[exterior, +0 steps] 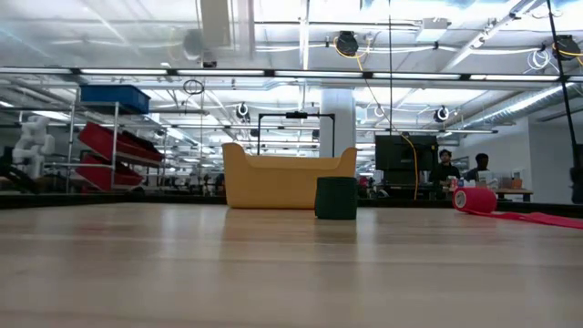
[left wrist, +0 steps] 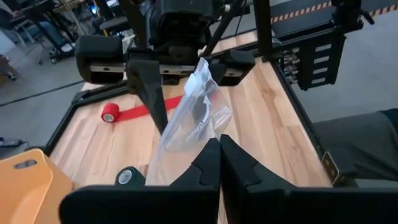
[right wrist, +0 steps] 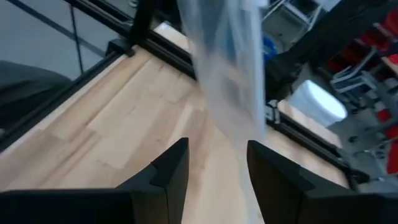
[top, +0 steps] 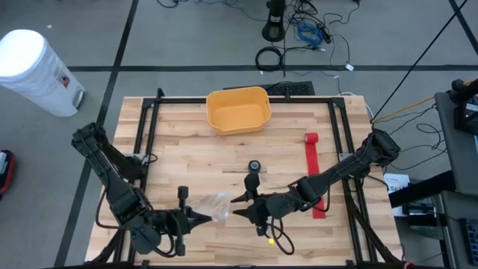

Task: Roll bandage
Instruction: Open the transparent zip bag

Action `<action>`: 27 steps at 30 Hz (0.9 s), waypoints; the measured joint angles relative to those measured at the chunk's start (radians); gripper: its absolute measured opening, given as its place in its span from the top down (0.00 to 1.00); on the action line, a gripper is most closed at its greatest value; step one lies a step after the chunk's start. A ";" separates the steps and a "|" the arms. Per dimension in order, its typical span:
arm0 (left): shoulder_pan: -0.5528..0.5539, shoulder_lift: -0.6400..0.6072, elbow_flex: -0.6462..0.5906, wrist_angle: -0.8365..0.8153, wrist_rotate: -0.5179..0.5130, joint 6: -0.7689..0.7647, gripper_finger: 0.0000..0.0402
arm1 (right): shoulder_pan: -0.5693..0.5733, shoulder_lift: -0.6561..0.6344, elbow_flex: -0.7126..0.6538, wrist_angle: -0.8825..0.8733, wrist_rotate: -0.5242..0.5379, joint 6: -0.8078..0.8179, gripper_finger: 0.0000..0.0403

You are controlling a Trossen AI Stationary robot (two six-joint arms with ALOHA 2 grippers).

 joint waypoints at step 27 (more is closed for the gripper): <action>-0.001 -0.018 0.000 0.029 0.017 0.033 1.00 | -0.053 -0.031 0.000 0.153 -0.178 -0.041 0.63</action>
